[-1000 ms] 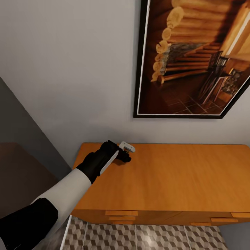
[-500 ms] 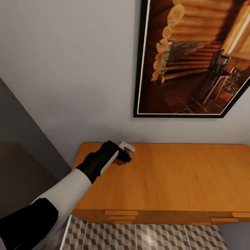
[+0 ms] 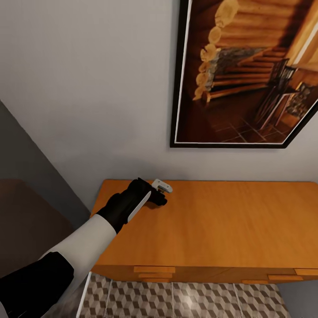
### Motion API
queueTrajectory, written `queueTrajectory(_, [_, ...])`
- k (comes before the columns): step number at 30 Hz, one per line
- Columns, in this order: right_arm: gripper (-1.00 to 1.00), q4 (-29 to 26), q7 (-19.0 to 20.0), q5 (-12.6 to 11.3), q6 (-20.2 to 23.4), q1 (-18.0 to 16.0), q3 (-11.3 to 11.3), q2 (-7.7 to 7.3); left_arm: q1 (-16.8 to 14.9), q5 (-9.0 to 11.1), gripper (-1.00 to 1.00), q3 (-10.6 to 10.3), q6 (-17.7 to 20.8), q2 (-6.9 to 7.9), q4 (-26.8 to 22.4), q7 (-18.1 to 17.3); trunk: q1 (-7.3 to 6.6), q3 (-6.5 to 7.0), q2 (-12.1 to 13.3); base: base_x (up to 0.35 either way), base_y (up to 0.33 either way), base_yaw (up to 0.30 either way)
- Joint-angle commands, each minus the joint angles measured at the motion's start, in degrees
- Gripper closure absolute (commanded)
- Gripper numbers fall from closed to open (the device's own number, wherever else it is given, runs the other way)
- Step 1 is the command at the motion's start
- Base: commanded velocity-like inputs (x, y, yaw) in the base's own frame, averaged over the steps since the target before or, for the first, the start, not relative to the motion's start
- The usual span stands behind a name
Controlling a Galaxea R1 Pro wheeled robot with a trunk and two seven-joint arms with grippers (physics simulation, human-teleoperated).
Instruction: Take the four mousetraps from the cabinet in the bathroom and place them on the bathroom floor. Make sure all four end up on the same floor surface, and ensure that at least two of them are either under or directly next to the same bathroom sink.
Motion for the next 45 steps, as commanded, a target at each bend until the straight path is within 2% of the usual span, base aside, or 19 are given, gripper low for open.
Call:
queueTrajectory(1, [1.00, 0.05, 0.43, -0.63, -0.18, -0.04, 0.24, 0.00, -0.03, 1.02, -1.00, -0.09, 0.24, 0.03, 1.11, 0.05, 0.05, -0.13, -0.07, 0.000, 0.000, 0.000])
queueTrajectory(12, [1.00, 0.05, 0.43, -0.62, -0.18, -0.05, 0.24, 0.00, -0.03, 1.02, -1.00, -0.11, 0.23, 0.04, 1.26, 0.05, 0.05, -0.20, -0.07, 0.000, 0.000, 0.000])
queueTrajectory(13, [1.00, 0.05, 0.43, -0.62, -0.18, -0.06, 0.24, 0.00, -0.03, 1.02, 1.00, -0.12, 0.23, 0.05, 1.24, 0.05, 0.05, -0.20, -0.07, 0.000, 0.000, 0.000])
queueTrajectory(45, [1.00, 0.05, 0.44, -0.65, -0.18, -0.06, 0.24, 0.00, -0.03, 1.02, 1.00, -0.12, 0.25, 0.08, 0.79, -0.03, 0.05, -0.20, -0.07, 0.000, 0.000, 0.000])
